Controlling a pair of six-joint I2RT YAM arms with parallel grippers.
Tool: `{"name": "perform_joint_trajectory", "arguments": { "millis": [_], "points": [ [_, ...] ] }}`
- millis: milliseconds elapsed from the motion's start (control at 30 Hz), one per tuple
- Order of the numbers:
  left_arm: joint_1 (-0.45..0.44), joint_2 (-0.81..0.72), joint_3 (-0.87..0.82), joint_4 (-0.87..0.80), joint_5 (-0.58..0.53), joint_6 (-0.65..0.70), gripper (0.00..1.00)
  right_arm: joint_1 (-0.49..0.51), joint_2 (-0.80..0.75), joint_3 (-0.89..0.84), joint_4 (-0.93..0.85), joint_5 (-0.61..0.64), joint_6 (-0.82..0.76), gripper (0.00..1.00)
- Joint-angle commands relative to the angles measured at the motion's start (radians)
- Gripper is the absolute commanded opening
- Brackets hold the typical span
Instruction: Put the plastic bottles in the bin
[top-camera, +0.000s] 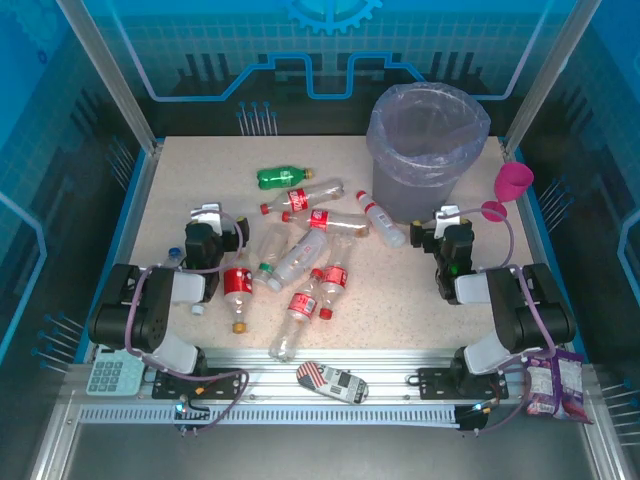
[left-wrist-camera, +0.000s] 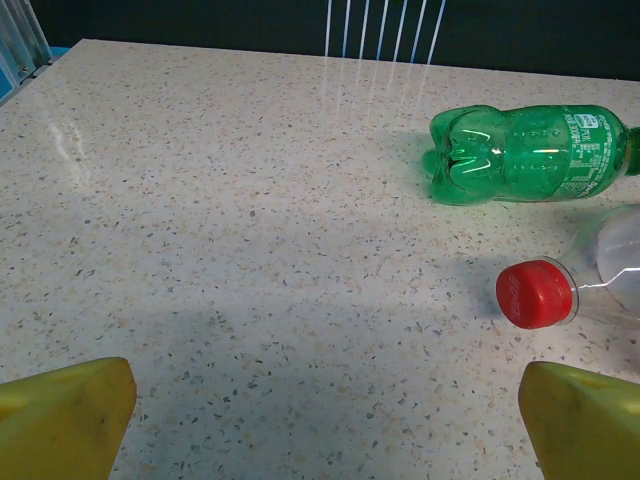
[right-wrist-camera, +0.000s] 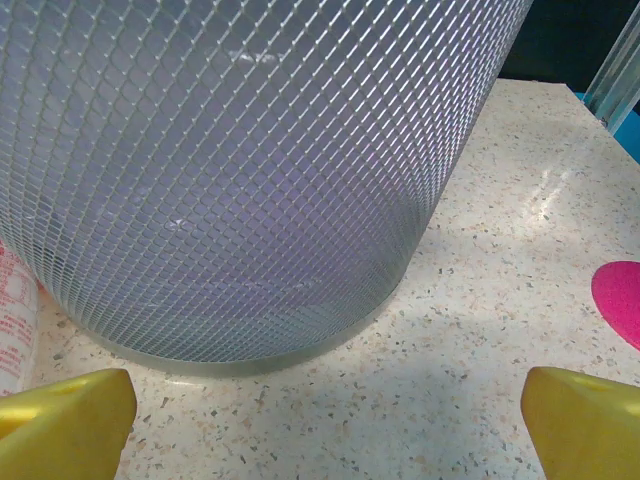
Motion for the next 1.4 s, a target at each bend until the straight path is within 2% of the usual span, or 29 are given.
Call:
{"name": "perform_joint_trajectory", "arguments": {
  "millis": [0,900,933,1033,1233,1367],
  "points": [
    [0.005,0.006,-0.010,0.031,0.023,0.016,0.99,-0.007,0.003,-0.005,0.042,-0.002,0.007,1.00],
    [0.020,0.004,-0.006,0.024,0.055,0.010,0.99,-0.013,0.000,-0.006,0.040,-0.015,0.012,1.00],
    [0.019,-0.007,0.008,0.000,0.055,0.013,0.99,-0.016,-0.006,-0.005,0.036,-0.020,0.015,1.00],
    [0.018,-0.109,0.100,-0.257,0.064,0.014,0.99,-0.033,-0.074,0.019,-0.070,-0.044,0.026,1.00],
    [0.015,-0.252,0.245,-0.565,0.042,-0.005,0.99,-0.087,-0.293,0.137,-0.491,-0.104,0.034,1.00],
    [0.010,-0.313,0.393,-0.837,0.030,-0.113,0.99,-0.087,-0.435,0.229,-0.839,-0.092,-0.004,1.00]
  ]
}}
